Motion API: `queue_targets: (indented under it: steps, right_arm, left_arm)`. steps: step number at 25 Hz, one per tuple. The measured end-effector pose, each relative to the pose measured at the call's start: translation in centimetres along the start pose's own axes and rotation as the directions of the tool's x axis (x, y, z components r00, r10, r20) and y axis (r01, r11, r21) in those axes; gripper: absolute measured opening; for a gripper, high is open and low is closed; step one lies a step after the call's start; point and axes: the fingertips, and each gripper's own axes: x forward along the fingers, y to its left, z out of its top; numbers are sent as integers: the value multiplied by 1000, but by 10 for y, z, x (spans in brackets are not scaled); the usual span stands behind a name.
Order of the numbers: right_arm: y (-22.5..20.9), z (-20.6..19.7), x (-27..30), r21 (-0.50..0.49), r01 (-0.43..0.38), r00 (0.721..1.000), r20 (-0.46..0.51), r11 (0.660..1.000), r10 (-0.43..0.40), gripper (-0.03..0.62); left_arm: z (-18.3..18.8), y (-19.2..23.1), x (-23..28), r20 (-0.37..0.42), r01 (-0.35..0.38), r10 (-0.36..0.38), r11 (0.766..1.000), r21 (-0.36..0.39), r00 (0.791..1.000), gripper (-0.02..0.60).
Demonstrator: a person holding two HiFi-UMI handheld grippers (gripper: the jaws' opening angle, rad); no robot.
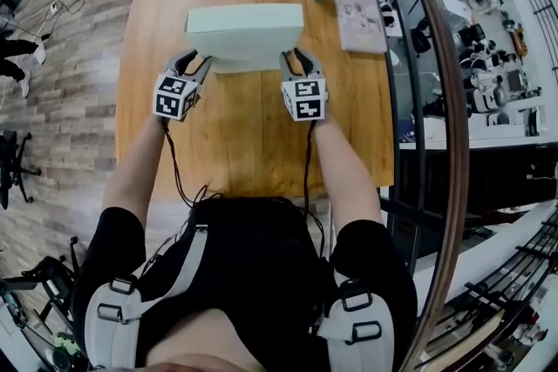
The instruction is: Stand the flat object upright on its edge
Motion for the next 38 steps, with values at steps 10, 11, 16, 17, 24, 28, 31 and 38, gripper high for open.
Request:
queue_targets:
  steps: [10, 11, 16, 17, 24, 28, 31, 38]
  right_arm:
    - [-12, 1, -6, 49, 29, 1000, -7, 998, -29, 121]
    - [-12, 1, -8, 52, 31, 1000, -3, 998, -31, 121]
    - [-10, 15, -24, 71, 44, 998, 49, 996, -47, 121]
    - [-10, 21, -29, 78, 48, 996, 70, 996, -53, 121]
    - [2, 71, -76, 131, 80, 969, 223, 988, -108, 12]
    - [25, 114, -108, 148, 59, 937, 332, 987, -106, 5]
    - [41, 135, -131, 143, 68, 921, 372, 987, -117, 3]
    - [69, 154, -188, 153, 65, 888, 442, 986, -127, 2]
  left_arm:
    - [-1, 10, -4, 26, -61, 62, 998, -20, 998, 144]
    - [0, 12, -5, 32, -66, 67, 997, -31, 997, 144]
    - [10, 17, -24, 76, -97, 101, 994, -48, 992, 144]
    - [15, 17, -30, 93, -106, 110, 993, -50, 989, 144]
    - [67, 11, -99, 282, -212, 244, 967, -139, 928, 3]
    - [95, -1, -135, 328, -259, 289, 957, -133, 899, 3]
    - [108, -16, -161, 355, -267, 299, 954, -138, 885, 3]
    - [107, -55, -196, 360, -261, 310, 949, -178, 880, 3]
